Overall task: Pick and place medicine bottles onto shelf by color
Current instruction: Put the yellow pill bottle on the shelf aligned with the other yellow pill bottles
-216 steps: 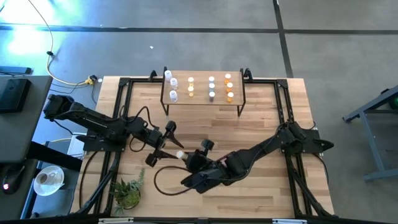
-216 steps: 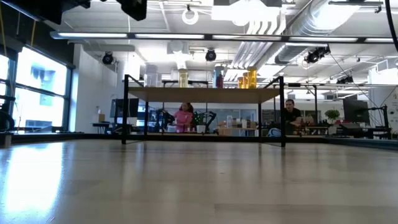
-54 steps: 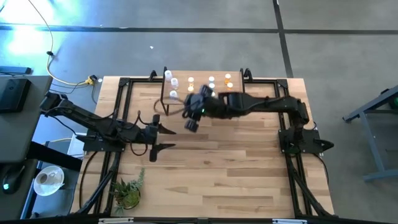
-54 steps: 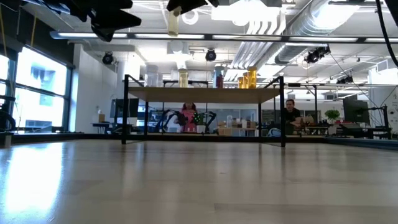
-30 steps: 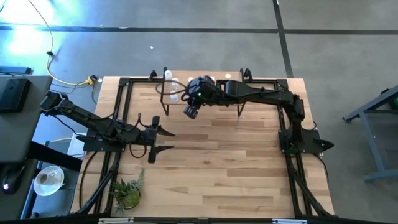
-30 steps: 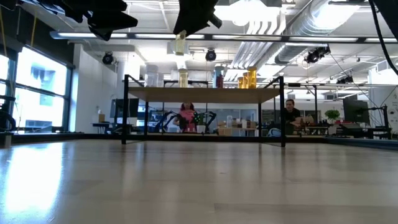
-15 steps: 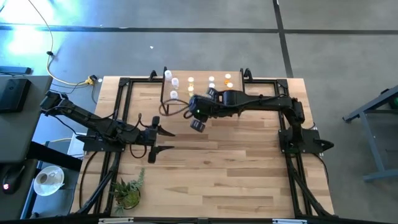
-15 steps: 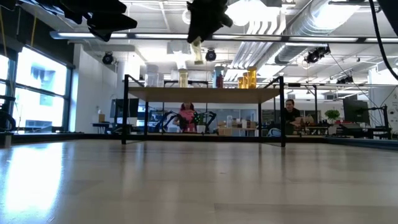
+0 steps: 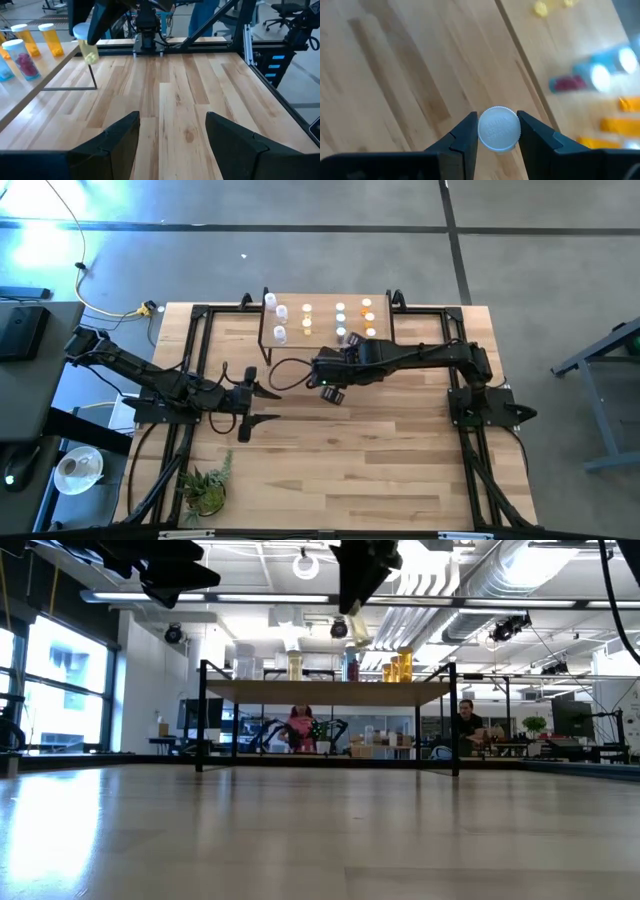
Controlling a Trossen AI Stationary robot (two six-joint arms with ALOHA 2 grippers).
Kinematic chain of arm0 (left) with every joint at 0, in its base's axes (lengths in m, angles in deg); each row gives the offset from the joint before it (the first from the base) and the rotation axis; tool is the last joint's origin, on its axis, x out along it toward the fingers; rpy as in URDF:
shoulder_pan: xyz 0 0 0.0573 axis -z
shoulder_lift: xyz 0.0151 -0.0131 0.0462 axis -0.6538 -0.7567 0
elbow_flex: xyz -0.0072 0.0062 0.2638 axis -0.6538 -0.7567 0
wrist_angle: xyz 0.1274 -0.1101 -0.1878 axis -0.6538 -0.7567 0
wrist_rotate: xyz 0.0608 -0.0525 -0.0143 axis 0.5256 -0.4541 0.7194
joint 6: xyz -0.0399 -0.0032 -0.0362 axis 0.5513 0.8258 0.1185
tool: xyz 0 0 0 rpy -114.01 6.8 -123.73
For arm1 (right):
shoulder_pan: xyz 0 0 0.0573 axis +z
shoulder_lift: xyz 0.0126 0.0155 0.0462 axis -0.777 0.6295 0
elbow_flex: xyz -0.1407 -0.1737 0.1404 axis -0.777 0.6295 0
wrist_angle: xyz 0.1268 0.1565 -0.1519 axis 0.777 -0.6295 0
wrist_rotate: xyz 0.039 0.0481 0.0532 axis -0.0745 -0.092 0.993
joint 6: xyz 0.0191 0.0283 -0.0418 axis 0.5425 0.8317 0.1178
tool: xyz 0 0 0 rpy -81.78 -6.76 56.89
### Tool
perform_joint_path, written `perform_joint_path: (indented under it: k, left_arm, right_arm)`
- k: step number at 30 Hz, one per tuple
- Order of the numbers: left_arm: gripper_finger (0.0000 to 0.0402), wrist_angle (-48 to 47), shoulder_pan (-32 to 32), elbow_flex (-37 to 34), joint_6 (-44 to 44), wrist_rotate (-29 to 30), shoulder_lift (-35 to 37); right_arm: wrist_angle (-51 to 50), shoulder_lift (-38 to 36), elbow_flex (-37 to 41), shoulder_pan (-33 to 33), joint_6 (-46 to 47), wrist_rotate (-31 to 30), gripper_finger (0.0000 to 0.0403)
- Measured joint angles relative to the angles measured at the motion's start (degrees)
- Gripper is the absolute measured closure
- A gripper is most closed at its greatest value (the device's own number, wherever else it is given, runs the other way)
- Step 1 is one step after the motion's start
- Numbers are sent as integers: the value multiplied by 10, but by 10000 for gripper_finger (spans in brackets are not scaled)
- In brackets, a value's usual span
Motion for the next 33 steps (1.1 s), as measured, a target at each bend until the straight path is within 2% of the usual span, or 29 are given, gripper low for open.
perform_joint_path:
  k: [6,12,18,25,28,33]
  left_arm:
    - [186,0,0,0,0,0,0]
    - [186,0,0,0,0,0,0]
    - [186,-1,0,0,2,0,0]
    - [186,2,0,0,2,0,0]
    - [186,2,0,0,2,0,0]
    - [186,3,0,0,2,0,0]
  right_arm:
    - [-71,0,0,22,62,-36,295]
    - [-74,0,2,43,65,-37,295]
    - [-46,-23,110,44,89,-36,295]
    - [121,-96,258,40,63,14,295]
    - [220,-143,332,30,60,36,295]
    - [427,-201,421,-3,58,107,295]
